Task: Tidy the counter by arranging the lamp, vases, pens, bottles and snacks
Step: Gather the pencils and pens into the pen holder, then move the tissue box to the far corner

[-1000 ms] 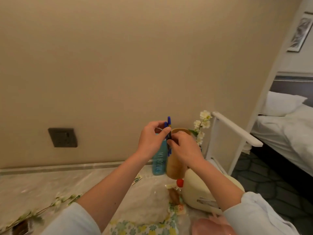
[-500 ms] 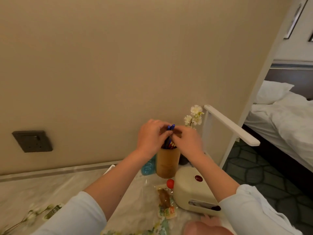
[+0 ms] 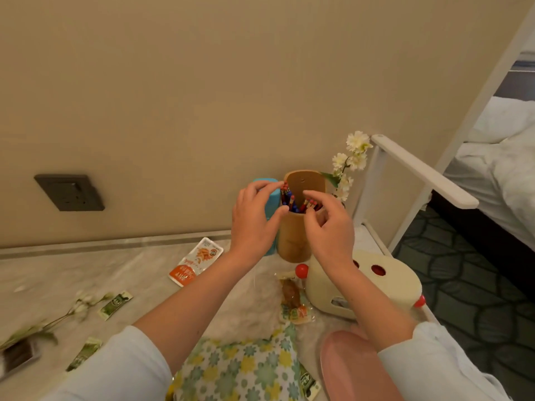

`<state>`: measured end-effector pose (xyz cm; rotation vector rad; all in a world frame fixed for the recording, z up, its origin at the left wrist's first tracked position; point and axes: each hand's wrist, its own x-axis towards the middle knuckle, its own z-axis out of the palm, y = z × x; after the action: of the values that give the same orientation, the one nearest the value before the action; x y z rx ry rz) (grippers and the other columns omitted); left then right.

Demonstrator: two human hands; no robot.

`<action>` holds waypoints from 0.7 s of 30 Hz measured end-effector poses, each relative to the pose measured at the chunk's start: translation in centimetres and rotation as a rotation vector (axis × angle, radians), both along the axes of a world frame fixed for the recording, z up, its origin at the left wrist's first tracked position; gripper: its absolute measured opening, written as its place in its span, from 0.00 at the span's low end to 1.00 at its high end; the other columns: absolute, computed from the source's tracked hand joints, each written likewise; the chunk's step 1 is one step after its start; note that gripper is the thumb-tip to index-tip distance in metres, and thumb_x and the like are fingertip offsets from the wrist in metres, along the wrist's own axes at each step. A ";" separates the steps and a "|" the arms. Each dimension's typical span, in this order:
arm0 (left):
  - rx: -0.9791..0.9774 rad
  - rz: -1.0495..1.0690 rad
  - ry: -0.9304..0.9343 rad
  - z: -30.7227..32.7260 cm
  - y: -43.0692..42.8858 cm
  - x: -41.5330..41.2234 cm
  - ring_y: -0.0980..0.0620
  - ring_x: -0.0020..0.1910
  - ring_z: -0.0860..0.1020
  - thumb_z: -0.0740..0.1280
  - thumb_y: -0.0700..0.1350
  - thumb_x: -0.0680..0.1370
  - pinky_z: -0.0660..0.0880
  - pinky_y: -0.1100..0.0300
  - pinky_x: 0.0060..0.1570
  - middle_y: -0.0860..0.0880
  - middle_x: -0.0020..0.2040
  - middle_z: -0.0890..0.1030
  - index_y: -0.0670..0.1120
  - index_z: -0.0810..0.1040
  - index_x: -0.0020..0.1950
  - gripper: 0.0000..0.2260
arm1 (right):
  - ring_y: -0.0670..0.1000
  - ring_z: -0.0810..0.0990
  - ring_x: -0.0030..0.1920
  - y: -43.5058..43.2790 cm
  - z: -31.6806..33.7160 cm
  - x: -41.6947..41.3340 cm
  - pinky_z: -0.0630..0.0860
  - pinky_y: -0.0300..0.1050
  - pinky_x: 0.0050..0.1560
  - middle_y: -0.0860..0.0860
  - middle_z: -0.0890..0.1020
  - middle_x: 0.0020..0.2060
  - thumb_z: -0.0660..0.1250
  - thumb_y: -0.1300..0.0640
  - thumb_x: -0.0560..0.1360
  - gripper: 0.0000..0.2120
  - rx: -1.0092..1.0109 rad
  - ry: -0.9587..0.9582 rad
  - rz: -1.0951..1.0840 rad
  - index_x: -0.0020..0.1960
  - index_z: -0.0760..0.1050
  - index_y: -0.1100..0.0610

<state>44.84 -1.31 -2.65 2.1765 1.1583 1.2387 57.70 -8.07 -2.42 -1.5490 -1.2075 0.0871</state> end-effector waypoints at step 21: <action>-0.533 -0.159 -0.080 -5.7 -11.5 -5.4 0.61 0.47 0.77 0.66 0.49 0.78 0.75 0.63 0.48 0.58 0.54 0.77 0.56 0.74 0.63 0.13 | 0.38 0.77 0.46 -11.0 -6.1 -4.5 0.73 0.35 0.45 0.38 0.80 0.46 0.66 0.58 0.75 0.11 -0.398 0.087 0.079 0.49 0.79 0.42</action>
<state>39.40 -12.76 -8.32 1.7638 1.1031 0.8221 53.20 -19.04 -8.50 -1.8169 -1.2323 0.4661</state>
